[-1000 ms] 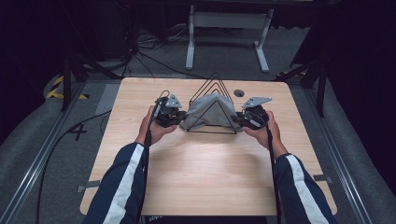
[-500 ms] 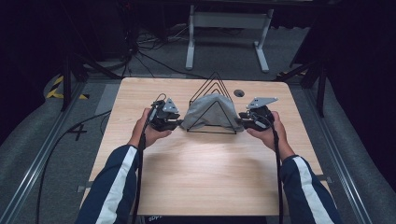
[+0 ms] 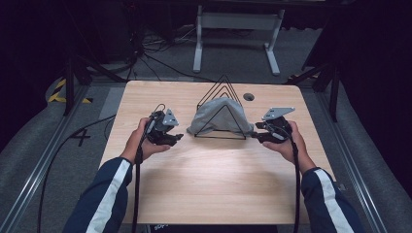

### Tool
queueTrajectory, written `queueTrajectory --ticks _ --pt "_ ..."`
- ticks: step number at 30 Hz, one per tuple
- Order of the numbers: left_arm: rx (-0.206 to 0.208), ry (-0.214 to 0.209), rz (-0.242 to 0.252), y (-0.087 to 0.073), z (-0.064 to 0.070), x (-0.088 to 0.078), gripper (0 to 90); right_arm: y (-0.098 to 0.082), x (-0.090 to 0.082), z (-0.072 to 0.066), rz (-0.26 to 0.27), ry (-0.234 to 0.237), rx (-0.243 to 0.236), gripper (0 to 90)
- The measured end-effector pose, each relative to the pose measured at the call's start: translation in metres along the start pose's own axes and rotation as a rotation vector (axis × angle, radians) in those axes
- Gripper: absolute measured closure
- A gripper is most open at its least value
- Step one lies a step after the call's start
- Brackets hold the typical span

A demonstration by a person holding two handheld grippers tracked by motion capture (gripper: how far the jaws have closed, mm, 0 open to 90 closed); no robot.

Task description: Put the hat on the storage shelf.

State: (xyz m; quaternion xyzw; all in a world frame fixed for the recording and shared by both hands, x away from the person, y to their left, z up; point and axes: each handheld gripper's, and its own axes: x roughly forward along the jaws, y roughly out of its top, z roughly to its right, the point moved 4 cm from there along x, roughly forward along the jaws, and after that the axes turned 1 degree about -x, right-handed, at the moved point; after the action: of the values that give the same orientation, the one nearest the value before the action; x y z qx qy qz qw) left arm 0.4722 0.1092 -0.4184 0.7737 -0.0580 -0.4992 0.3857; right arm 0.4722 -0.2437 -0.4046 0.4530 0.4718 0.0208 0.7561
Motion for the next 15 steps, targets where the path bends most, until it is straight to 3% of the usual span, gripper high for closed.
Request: queueTrajectory --ticks 6,15 --pt "-0.011 0.004 -0.017 -0.015 0.005 -0.009 36.5 -0.006 -0.006 -0.003 -0.024 0.002 -0.016 42.9" --pt "-0.024 -0.003 -0.064 -0.040 0.009 -0.015 29.0 -0.017 -0.012 -0.006 -0.045 -0.025 -0.031 39.2"
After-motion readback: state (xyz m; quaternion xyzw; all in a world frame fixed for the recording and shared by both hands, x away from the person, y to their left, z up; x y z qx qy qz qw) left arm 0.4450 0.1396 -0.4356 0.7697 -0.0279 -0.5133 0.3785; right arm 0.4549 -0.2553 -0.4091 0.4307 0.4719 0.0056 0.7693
